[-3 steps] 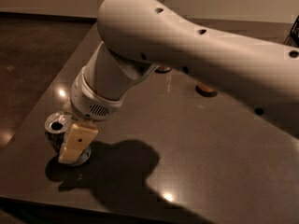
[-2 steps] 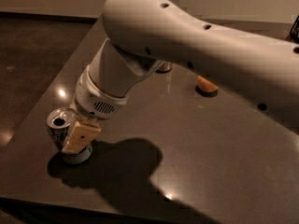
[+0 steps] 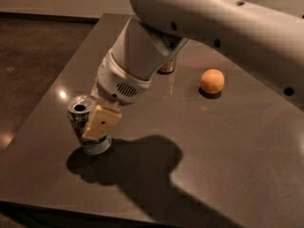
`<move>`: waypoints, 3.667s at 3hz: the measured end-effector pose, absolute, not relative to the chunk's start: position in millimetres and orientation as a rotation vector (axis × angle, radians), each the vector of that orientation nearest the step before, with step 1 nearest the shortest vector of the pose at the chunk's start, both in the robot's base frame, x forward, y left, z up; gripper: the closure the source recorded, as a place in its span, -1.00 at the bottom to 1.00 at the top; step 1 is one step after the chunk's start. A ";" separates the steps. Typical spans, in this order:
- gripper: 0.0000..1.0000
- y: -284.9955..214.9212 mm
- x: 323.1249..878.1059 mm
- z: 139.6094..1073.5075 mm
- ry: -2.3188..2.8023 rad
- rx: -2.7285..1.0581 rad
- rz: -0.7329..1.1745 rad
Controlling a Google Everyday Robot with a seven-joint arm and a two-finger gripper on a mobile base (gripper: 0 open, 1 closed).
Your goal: Knock 7up can over
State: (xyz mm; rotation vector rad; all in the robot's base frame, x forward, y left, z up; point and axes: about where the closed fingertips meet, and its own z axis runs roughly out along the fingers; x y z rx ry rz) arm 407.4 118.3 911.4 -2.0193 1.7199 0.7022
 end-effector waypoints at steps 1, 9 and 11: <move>1.00 70.6 435.7 929.2 1.846 -1.976 0.579; -0.36 -65.8 459.2 888.0 2.133 -2.342 -0.389; -1.00 -33.8 438.8 866.9 2.082 -2.399 -0.326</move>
Offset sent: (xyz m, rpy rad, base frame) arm 0.0808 -0.1656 0.0408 -0.3409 -0.1671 -0.2897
